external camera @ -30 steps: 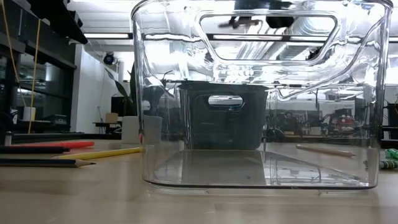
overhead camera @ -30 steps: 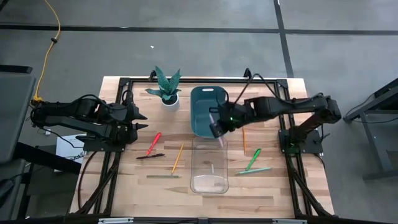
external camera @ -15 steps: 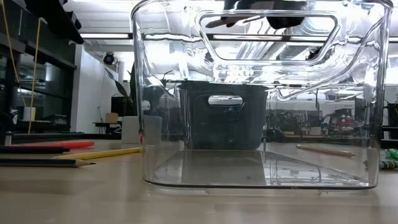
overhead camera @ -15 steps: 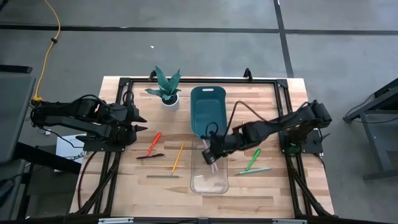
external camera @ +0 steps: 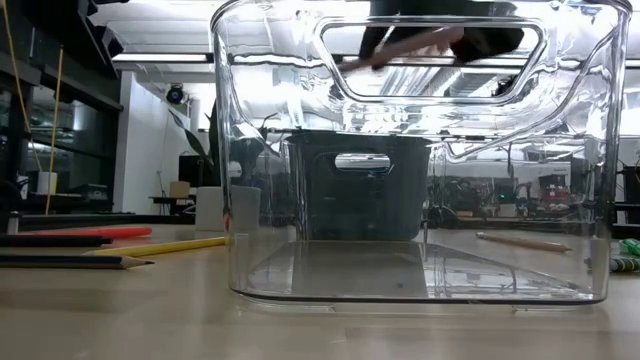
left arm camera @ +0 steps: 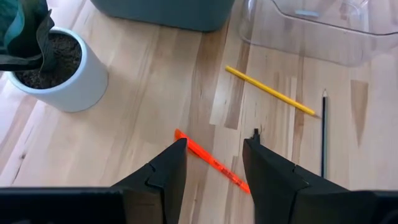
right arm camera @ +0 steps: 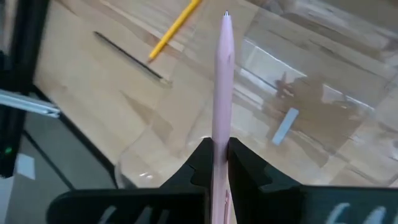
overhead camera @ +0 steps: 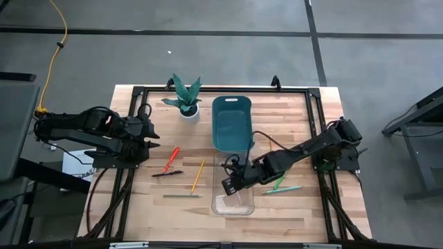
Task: Sort pens & pencils
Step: Put the pink pen into the transparent bin
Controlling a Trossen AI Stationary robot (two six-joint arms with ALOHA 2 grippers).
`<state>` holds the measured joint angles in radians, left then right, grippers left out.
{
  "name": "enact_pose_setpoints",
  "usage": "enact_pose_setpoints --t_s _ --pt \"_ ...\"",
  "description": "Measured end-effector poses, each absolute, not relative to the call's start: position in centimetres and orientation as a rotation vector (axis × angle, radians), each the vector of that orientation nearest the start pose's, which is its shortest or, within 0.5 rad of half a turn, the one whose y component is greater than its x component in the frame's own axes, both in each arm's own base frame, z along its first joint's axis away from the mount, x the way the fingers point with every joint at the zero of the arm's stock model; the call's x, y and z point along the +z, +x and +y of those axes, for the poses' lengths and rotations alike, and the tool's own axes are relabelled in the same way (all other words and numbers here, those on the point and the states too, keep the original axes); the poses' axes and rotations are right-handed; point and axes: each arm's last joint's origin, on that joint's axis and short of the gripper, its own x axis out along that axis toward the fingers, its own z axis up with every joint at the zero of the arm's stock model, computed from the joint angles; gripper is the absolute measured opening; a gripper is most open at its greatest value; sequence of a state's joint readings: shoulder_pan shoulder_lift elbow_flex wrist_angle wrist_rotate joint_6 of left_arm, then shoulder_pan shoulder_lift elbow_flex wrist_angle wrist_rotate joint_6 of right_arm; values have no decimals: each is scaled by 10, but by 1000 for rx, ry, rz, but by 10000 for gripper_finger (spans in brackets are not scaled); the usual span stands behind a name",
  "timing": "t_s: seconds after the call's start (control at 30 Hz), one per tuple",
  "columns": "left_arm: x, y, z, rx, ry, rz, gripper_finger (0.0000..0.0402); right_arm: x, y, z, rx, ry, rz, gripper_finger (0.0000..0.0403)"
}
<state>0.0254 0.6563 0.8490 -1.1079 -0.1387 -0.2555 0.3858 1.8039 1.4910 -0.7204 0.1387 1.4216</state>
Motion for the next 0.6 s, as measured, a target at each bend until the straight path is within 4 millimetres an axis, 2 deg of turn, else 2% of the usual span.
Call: enact_pose_setpoints --t_s 0.3,0.6 --pt "294 98 7 269 -184 890 145 236 360 138 -580 982 1035 15" --pt "294 98 7 270 -183 890 145 235 359 137 -573 951 1050 77"
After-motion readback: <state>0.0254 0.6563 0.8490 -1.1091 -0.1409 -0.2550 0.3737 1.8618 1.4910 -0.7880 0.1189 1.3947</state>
